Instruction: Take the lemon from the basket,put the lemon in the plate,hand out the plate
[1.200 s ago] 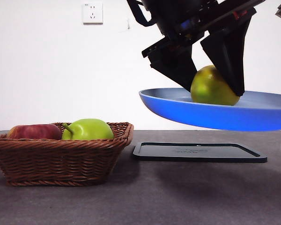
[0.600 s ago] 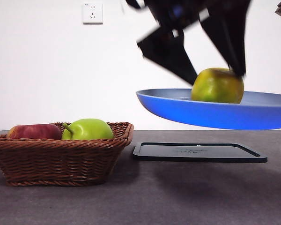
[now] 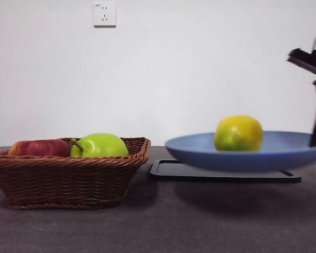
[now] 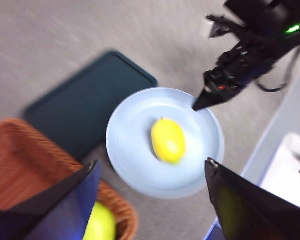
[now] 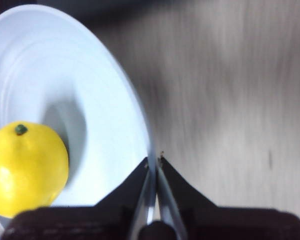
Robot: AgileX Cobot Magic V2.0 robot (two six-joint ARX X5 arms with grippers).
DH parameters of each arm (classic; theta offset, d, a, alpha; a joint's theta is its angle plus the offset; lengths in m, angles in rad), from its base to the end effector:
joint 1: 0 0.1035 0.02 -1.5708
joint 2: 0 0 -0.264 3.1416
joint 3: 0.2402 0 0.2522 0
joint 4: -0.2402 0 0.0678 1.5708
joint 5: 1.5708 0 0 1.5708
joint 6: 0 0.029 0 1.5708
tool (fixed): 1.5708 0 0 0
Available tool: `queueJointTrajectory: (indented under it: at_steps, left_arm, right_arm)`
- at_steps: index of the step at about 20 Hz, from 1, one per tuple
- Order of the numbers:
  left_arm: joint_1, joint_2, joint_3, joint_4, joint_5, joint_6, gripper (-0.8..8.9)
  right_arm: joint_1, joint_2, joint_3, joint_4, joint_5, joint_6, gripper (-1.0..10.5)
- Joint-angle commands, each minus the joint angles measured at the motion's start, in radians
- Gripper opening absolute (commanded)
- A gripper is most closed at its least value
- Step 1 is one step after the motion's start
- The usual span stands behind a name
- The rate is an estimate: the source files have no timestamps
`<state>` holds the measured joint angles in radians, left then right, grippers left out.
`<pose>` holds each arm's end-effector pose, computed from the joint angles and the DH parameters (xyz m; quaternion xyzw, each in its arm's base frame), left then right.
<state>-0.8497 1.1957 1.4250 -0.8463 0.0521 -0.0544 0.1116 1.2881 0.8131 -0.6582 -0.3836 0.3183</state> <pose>0.1488 -0.1716 0.4073 0.0945 0.2910 -0.4074 0.8605 0.2291 0.0366 0.2126 0.2015 0.5579 0.1199 0.7961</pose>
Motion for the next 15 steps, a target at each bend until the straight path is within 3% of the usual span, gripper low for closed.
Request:
queueJointTrajectory:
  at_steps: [1,10,15]
  left_arm:
    - [0.017,-0.043,0.019,-0.028,-0.003,0.018,3.63]
    - [0.034,-0.127,0.019,-0.143,-0.130,0.026,3.63]
    - [0.034,-0.127,0.019,-0.142,-0.130,0.021,3.63]
  right_arm:
    - [-0.008,0.092,0.098,0.042,-0.007,0.010,0.0]
    - [-0.014,0.517,0.475,0.103,-0.003,0.003,0.0]
    - [-0.032,0.643,0.526,0.134,-0.004,0.002,0.0]
